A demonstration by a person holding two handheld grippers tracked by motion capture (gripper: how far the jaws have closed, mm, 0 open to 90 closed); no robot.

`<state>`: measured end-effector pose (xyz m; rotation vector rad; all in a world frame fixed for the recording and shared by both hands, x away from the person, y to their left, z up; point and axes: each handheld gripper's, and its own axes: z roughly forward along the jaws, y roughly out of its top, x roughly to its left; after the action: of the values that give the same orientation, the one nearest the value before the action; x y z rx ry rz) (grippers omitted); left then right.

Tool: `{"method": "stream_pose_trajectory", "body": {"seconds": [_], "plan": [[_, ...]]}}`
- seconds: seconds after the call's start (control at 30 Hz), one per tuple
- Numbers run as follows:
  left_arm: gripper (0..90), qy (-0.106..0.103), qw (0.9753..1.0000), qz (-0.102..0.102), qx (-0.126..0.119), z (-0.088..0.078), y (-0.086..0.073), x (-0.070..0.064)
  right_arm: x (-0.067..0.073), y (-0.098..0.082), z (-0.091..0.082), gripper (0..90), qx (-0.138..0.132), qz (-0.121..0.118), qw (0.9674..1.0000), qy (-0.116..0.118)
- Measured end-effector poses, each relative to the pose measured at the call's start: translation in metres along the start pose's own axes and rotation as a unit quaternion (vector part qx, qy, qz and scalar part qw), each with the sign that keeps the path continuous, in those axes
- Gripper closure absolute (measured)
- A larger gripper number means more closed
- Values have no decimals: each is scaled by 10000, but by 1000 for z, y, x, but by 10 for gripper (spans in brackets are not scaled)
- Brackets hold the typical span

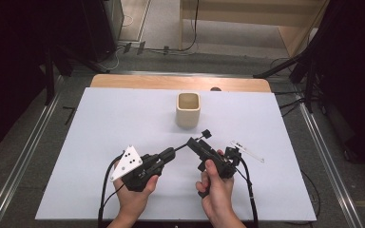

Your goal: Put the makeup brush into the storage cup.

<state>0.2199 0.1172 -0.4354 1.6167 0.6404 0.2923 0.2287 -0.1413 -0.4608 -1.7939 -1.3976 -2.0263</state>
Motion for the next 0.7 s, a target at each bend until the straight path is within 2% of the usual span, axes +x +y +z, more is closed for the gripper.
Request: {"method": "stream_pose_trajectory", "body": {"seconds": [0.2, 0.4, 0.53, 0.63, 0.7], "plan": [[860, -44, 10000, 42, -8, 1, -2, -2, -6, 3, 0, 405, 5, 280, 9994, 212], [860, -89, 9999, 48, -9, 2, -2, -3, -12, 2, 2, 490, 56, 441, 9987, 250], [860, -133, 9999, 38, 11, 3, -3, -3, -13, 1, 2, 552, 55, 461, 9984, 335], [859, -141, 9999, 53, 9, 2, -3, -2, -14, 2, 2, 636, 19, 489, 9980, 404], [860, -157, 9999, 29, 26, 3, -3, -2, -15, 2, 2, 654, 24, 533, 9976, 450]]}}
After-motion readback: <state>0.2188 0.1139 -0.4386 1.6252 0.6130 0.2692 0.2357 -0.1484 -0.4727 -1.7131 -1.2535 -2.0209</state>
